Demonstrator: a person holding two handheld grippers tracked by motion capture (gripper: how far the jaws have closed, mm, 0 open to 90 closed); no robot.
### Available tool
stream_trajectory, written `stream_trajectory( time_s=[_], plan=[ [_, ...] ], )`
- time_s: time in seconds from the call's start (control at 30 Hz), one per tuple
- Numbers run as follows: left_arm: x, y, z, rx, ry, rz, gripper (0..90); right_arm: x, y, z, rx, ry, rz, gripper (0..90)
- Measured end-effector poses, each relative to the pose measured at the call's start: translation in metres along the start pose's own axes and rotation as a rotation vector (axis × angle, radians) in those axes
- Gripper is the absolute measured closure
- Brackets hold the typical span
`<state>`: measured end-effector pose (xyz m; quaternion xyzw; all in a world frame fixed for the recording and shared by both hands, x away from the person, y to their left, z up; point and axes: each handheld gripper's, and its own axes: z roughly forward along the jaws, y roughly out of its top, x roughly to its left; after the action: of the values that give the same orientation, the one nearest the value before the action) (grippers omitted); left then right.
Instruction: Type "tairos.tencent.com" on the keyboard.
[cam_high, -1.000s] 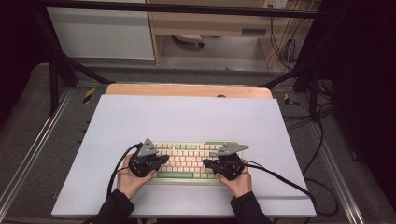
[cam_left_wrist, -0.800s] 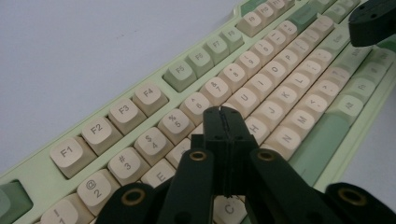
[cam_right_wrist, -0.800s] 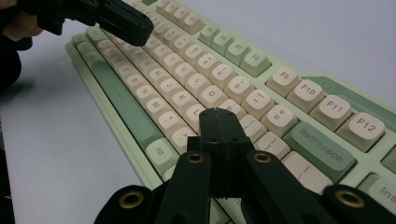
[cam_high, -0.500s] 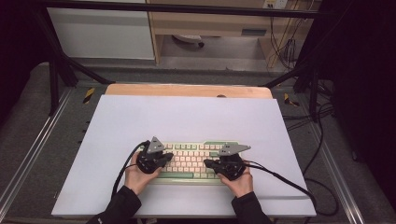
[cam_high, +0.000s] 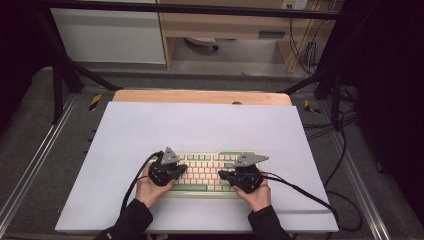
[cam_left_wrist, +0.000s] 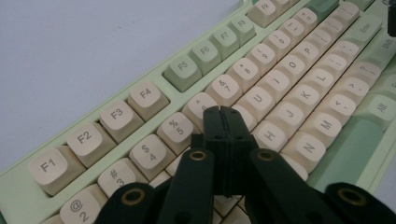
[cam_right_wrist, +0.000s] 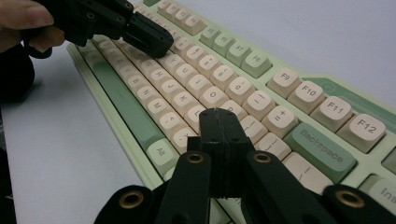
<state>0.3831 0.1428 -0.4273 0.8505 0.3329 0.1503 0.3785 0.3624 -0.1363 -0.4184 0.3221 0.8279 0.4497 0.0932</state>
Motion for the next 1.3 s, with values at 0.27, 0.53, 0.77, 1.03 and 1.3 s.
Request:
stream_trajectory(
  time_s=[0.27, 0.53, 0.77, 1.03, 1.3],
  plan=[
    [-0.001, 0.000, -0.015, -0.032, -0.012, 0.012, 89.9, 0.000, 0.001, -0.002, -0.002, -0.002, -0.002, 90.0],
    [0.004, -0.006, -0.033, -0.055, -0.014, 0.009, 89.9, 0.000, 0.001, -0.002, -0.004, -0.004, 0.001, 90.0],
    [0.012, -0.017, -0.043, -0.056, -0.008, -0.008, 89.7, -0.001, 0.002, -0.003, -0.005, -0.006, 0.001, 90.0],
    [0.019, -0.032, -0.055, -0.053, 0.008, -0.026, 89.6, 0.000, 0.001, 0.000, -0.001, 0.004, 0.006, 90.0],
    [0.026, -0.044, -0.064, -0.057, 0.023, -0.044, 89.6, 0.004, 0.002, 0.006, 0.010, 0.017, 0.000, 90.0]
  ],
)
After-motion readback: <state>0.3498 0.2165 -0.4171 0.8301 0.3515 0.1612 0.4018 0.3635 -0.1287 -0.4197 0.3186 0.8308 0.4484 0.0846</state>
